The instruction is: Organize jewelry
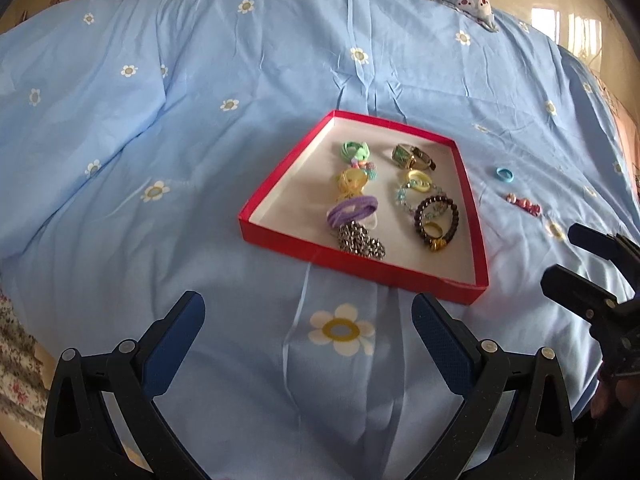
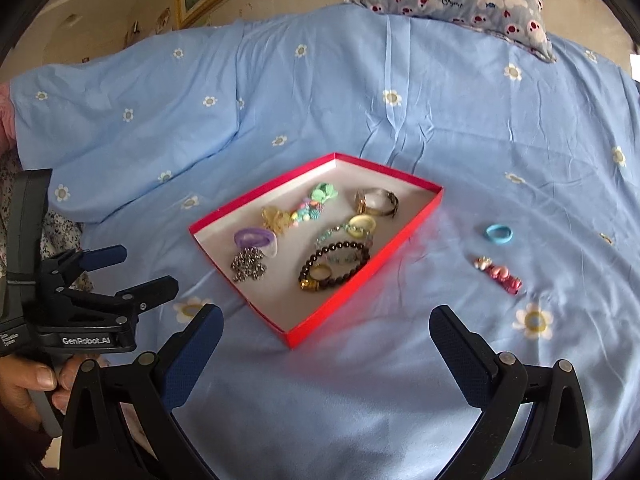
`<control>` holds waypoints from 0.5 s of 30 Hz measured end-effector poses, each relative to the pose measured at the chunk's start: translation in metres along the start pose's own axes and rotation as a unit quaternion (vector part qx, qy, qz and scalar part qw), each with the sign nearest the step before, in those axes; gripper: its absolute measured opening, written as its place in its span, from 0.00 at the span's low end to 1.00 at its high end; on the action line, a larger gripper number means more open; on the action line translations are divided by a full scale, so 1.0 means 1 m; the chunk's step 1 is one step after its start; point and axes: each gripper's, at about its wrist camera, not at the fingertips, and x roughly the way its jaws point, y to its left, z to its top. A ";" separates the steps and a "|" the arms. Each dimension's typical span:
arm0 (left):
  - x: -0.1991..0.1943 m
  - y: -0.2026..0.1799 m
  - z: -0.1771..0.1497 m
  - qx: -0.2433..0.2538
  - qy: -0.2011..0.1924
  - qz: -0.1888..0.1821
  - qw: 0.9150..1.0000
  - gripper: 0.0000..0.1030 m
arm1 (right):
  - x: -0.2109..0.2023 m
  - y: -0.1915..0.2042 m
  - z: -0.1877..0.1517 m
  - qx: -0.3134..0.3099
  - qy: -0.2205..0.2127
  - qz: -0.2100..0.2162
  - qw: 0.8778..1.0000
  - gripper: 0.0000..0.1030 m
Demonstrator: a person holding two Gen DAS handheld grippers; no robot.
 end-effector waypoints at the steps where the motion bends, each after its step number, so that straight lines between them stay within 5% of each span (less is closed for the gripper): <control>1: 0.000 0.000 -0.001 0.001 0.003 0.001 1.000 1.00 | 0.002 -0.001 -0.001 0.002 0.004 -0.001 1.000 1.00; 15: -0.019 -0.005 0.003 0.010 -0.003 -0.004 1.000 1.00 | -0.007 -0.006 0.004 0.024 0.001 -0.002 1.000 1.00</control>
